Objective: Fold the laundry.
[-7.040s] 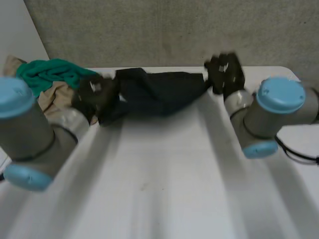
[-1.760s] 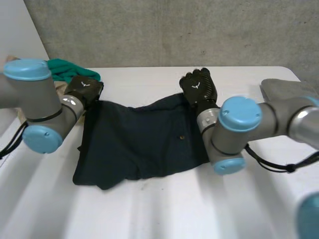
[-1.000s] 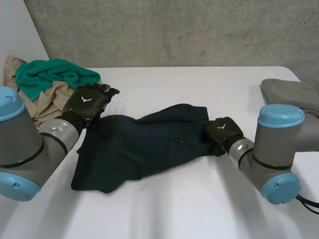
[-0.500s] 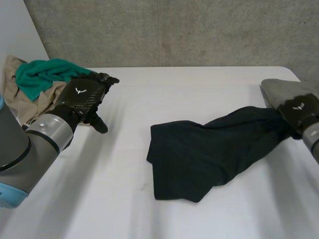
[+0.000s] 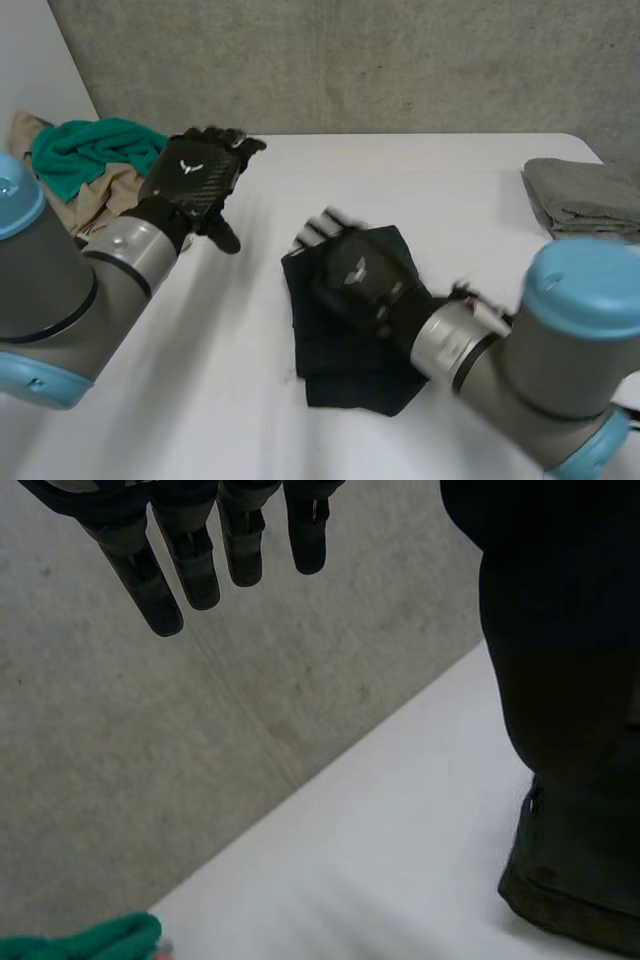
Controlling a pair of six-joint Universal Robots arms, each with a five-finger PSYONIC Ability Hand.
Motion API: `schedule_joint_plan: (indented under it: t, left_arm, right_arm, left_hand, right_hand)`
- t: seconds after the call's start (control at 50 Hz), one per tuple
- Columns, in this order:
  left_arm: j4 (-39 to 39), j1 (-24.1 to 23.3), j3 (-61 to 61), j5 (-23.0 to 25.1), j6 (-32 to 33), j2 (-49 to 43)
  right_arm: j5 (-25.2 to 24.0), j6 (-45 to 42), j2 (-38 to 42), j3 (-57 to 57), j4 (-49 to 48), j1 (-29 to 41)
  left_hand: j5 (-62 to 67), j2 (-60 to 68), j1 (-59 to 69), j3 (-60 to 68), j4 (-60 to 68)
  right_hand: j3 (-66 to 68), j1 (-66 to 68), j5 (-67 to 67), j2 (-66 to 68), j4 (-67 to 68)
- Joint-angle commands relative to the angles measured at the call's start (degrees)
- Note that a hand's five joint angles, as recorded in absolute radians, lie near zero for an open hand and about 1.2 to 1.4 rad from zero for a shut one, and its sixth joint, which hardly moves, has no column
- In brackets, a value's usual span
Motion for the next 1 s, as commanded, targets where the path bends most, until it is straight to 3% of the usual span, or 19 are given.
schedule_joint_plan:
  t: [0.02,0.12,0.28,0.46,0.56,0.64,0.84,0.92,1.0]
  left_arm:
    - [-0.8,-5.82,7.51,-3.08,0.18,-4.14]
    - [-4.76,-10.84,13.14,-3.78,0.01,-8.62]
    - [-13.9,-15.94,20.53,-7.82,-0.87,-19.96]
    - [-18.65,-15.95,23.96,-13.89,-1.31,-30.42]
    - [-24.88,-14.28,26.51,-14.16,-0.96,-32.54]
    - [-29.99,-12.87,27.56,-13.72,-1.84,-29.73]
    - [-25.25,-10.24,23.96,-5.46,-7.9,-13.83]
    - [-22.7,-8.04,21.94,0.07,-8.69,-8.73]
    - [-23.57,-5.49,20.8,9.11,-8.96,-5.47]
  right_arm:
    - [1.0,31.28,-6.62,-3.17,0.02,-8.52]
    - [1.26,32.36,-3.91,-7.12,6.16,-12.57]
    - [2.93,29.81,9.27,-18.9,21.89,-13.89]
    - [5.65,23.23,21.4,-24.18,28.85,-13.98]
    - [10.75,19.53,21.68,-24.01,28.59,-14.24]
    - [11.81,18.47,17.47,-22.08,25.87,-14.07]
    - [17.78,8.19,-1.07,-7.23,9.7,-8.1]
    - [18.58,5.03,-6.09,1.03,4.34,-5.28]
    - [16.91,3.27,-8.38,9.2,3.1,-3.35]
  left_hand:
    - [-2.85,-1.78,-0.74,-2.23,-1.62]
    - [-2.85,-1.78,-0.74,-2.23,-1.62]
    - [-2.85,-1.78,-0.74,-2.23,-1.62]
    - [-2.85,-1.78,-0.74,-2.23,-1.62]
    - [-2.85,-1.78,-0.74,-2.23,-1.62]
    - [-2.85,-1.78,-0.74,-2.23,-1.62]
    - [-2.85,-1.78,-0.74,-2.23,-1.62]
    - [-2.85,-1.78,-0.74,-2.23,-1.62]
    - [-2.85,-1.78,-0.74,-2.23,-1.62]
  right_hand:
    - [-2.04,-2.96,-2.74,-2.22,-2.19]
    - [-2.04,-2.96,-2.74,-2.22,-2.19]
    - [-2.04,-2.96,-2.74,-2.22,-2.19]
    - [-2.04,-2.96,-2.74,-2.22,-2.19]
    - [-2.04,-2.96,-2.74,-2.22,-2.19]
    - [-2.04,-2.96,-2.74,-2.22,-2.19]
    - [-2.04,-2.96,-2.74,-2.22,-2.19]
    - [-2.04,-2.96,-2.74,-2.22,-2.19]
    - [-2.04,-2.96,-2.74,-2.22,-2.19]
